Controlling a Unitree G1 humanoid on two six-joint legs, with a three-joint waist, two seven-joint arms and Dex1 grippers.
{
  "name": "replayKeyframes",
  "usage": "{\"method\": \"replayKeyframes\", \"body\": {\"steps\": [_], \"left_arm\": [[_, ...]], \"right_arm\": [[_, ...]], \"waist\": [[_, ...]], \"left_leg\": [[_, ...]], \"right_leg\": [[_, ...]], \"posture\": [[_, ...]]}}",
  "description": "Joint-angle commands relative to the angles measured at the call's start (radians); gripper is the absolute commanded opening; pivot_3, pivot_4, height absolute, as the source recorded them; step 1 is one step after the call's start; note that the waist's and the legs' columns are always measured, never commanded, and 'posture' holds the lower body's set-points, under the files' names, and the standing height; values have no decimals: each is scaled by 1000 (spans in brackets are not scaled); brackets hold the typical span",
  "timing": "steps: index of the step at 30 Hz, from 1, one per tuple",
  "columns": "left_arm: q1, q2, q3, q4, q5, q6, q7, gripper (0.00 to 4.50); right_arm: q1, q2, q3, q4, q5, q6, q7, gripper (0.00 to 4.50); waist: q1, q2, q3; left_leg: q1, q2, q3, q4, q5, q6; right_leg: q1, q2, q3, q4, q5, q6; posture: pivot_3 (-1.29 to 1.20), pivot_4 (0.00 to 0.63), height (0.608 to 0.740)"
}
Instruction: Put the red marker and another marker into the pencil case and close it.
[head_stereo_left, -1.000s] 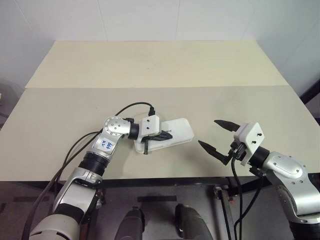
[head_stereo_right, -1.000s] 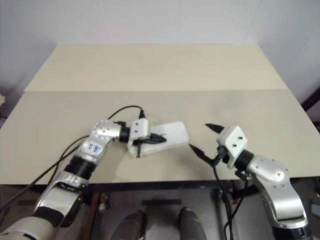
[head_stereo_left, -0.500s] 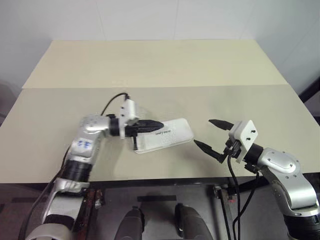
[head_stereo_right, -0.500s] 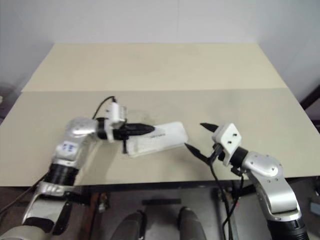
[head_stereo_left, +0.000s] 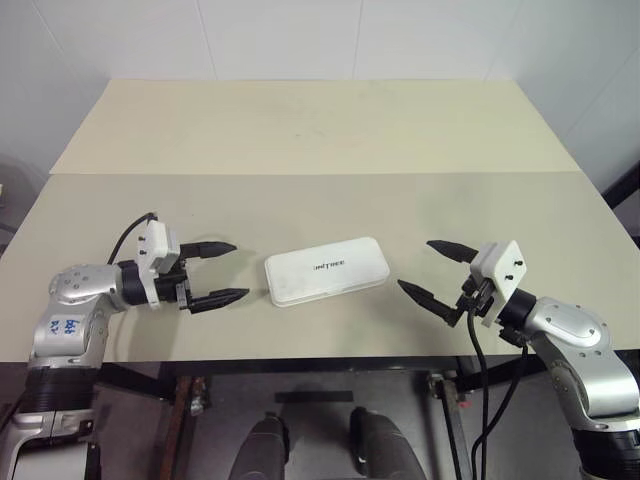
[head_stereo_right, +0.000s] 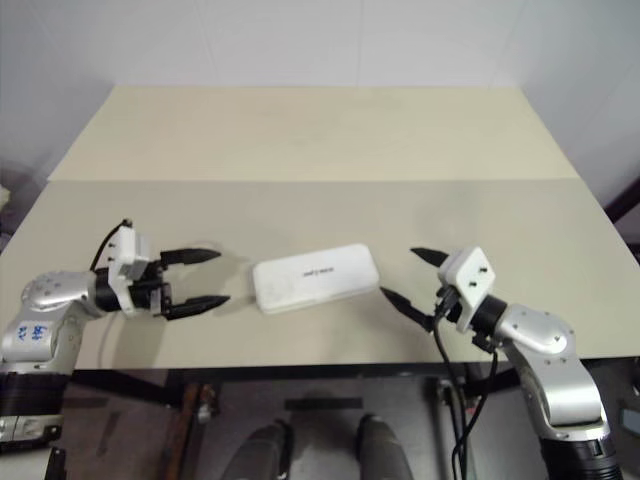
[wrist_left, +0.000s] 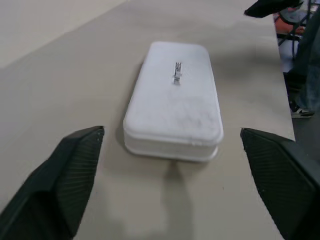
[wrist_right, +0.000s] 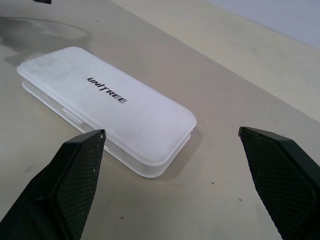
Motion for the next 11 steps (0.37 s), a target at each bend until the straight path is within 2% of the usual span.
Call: {"method": "replayKeyframes", "body": {"steps": [1, 11], "left_arm": [[26, 0, 35, -78, -27, -12, 31, 4470], [84, -5, 15, -177, -31, 15, 90, 4470]], "right_arm": [[-9, -24, -46, 8, 21, -38, 28, 4500], [-20, -81, -65, 97, 21, -94, 100, 4500]], "waist": [[-1, 0, 0], [-2, 0, 0]], "left_leg": [[0, 0, 0, 0, 0, 0], [1, 0, 1, 0, 0, 0]], "right_leg": [[0, -1, 0, 0, 0, 0], [0, -2, -1, 0, 0, 0]], "posture": [[0, 150, 740], [0, 150, 740]]}}
